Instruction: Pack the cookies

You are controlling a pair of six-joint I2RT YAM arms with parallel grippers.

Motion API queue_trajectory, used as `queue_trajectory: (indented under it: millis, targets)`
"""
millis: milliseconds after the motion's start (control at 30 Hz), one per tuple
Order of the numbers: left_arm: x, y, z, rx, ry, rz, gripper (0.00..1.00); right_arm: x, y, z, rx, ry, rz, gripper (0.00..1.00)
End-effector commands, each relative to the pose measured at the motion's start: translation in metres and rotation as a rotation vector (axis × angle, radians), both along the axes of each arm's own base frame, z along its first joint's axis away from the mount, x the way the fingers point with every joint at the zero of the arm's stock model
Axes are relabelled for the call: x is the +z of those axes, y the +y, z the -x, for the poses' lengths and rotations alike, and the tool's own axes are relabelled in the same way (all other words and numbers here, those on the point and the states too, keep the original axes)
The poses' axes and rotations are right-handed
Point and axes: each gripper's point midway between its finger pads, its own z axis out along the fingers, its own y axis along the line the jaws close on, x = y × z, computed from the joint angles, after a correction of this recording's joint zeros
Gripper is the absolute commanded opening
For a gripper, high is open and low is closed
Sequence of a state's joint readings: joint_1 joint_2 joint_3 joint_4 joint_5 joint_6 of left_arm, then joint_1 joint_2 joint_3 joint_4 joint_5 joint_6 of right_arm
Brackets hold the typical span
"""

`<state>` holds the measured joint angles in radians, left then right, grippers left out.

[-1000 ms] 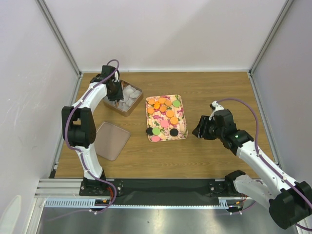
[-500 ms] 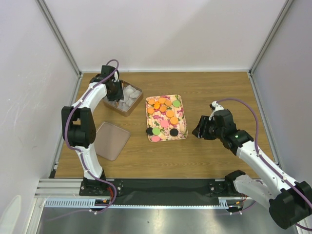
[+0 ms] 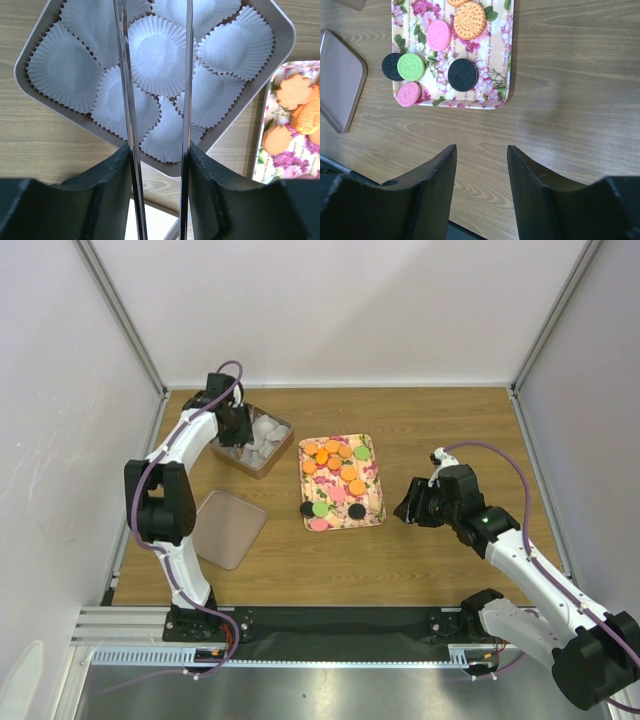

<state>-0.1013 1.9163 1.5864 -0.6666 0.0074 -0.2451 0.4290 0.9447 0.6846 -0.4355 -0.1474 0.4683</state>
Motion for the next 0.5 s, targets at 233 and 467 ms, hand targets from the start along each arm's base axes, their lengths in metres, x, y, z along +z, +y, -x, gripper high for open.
queue_trajectory:
  millis: [233,467]
  targets:
    - [0.082,-0.006,0.001,-0.019,-0.183,0.026,0.48,0.001,0.002,-0.004,0.013,-0.027,0.007,0.51]
    - [0.111,-0.032,0.029,-0.086,-0.233,0.023,0.48,0.001,0.001,-0.004,0.012,-0.026,0.008,0.51]
